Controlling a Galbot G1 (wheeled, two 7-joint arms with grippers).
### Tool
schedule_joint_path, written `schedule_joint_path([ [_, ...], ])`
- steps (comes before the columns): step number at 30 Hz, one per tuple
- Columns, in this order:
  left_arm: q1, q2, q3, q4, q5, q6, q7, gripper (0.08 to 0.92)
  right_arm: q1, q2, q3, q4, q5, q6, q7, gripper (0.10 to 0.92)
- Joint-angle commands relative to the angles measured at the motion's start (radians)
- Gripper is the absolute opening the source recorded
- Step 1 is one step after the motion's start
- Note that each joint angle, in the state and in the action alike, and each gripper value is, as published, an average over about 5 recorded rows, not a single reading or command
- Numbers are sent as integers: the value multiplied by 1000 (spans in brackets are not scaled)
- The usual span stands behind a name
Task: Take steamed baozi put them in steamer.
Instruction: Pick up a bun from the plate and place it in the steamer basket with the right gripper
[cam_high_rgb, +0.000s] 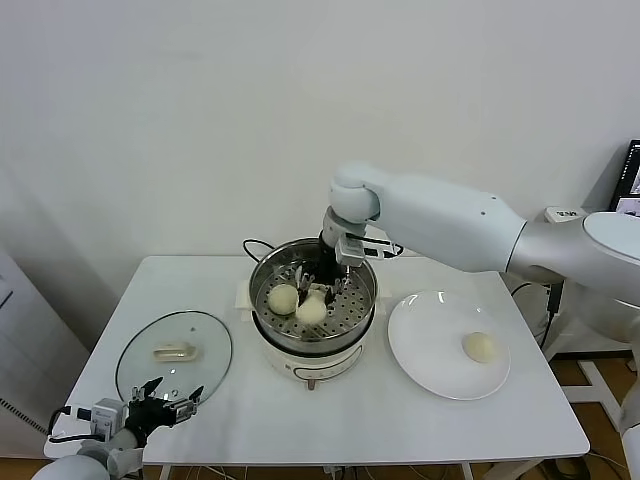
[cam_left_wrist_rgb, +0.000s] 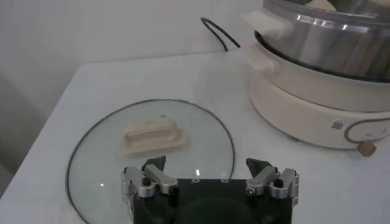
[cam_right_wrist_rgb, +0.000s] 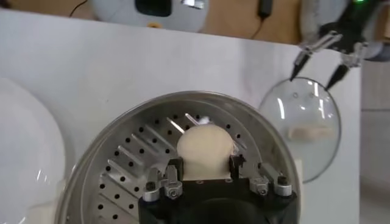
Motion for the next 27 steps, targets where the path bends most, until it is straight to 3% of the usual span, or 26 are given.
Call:
schedule_joint_path([
  [1, 0, 1, -1, 6, 0, -3, 1, 823, -68, 8, 33, 26, -123, 50, 7, 475],
  [11, 0, 2, -2, 8, -1, -6, 1, 823, -103, -2, 42, 29, -151, 50, 24, 518],
  [22, 1, -1, -1, 8, -1, -6, 1, 823, -83, -40, 76, 25, -150, 50, 46, 793],
  [27, 1, 4, -2, 11, -1, -5, 2, 823, -10, -95, 97, -21, -35, 10, 57, 821],
])
